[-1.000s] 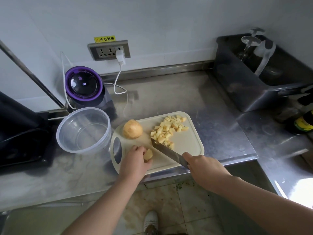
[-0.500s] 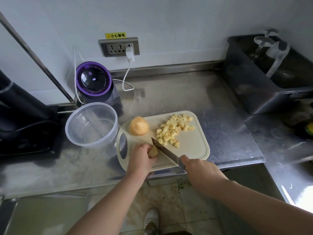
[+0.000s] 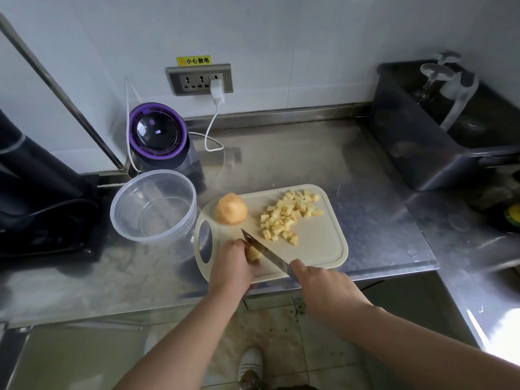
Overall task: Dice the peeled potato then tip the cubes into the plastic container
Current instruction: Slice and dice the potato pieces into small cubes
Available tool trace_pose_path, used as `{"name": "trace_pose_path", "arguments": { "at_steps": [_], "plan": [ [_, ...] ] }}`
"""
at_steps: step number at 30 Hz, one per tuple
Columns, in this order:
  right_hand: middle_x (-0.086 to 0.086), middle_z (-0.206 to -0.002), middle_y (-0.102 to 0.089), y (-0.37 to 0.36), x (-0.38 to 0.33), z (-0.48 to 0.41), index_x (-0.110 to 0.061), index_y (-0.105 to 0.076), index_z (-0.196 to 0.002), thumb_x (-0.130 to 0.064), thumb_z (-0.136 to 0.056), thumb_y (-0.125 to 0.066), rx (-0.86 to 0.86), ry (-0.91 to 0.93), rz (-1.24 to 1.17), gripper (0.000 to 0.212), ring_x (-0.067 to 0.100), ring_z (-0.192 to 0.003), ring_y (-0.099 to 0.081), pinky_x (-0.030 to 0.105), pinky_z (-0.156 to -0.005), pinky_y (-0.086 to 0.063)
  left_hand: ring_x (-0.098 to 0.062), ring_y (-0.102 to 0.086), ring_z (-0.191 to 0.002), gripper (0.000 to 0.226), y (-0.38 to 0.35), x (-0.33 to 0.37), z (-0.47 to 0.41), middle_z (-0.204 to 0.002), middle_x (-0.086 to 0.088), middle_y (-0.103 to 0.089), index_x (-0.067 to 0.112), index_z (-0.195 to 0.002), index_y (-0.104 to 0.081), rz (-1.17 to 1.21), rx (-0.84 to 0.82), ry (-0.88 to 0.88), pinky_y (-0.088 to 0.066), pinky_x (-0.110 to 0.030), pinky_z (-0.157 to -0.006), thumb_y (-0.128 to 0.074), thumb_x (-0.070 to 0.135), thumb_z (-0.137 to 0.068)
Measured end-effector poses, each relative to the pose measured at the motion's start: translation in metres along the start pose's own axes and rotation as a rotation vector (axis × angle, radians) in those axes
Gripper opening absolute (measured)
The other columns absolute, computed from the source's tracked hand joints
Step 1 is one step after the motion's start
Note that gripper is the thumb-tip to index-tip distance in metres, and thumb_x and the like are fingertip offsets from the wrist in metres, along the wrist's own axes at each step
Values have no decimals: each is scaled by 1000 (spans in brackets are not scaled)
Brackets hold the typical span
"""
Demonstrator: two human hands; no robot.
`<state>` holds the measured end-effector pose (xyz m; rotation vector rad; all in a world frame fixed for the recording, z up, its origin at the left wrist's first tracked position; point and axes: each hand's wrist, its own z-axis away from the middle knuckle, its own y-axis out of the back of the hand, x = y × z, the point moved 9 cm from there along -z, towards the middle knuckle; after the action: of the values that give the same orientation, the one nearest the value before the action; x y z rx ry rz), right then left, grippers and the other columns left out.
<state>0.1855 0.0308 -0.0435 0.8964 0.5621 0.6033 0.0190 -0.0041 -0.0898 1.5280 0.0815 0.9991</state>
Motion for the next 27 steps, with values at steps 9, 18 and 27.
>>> {"name": "trace_pose_path", "arguments": {
  "at_steps": [9,18,27],
  "plan": [
    [6,-99,-57,-8,-10,-4,-15,-31,-130,3,-92,-45,-33,22,59,44,21,-71,-53,27,-56,-41,-14,-61,-83,12,-2,-1,-2,-91,5,-65,18,-91,-67,-36,-8,-4,-49,-25,-71,-67,27,-83],
    [-2,-82,-55,-1,11,-9,-22,-34,-117,-4,-96,-47,-13,-84,-98,31,10,-66,-57,23,-55,-48,-9,-56,-79,21,4,6,4,-91,9,-59,17,-94,-64,-20,10,-54,-47,-22,-68,-71,33,-82],
    [4,-96,-62,-4,-8,-1,-21,-34,-123,2,-93,-42,4,10,26,39,21,-72,-58,32,-61,-44,-14,-60,-91,27,8,-7,7,-101,2,-60,14,-103,-67,-28,14,-35,-48,-22,-73,-70,31,-82]
  ]
}}
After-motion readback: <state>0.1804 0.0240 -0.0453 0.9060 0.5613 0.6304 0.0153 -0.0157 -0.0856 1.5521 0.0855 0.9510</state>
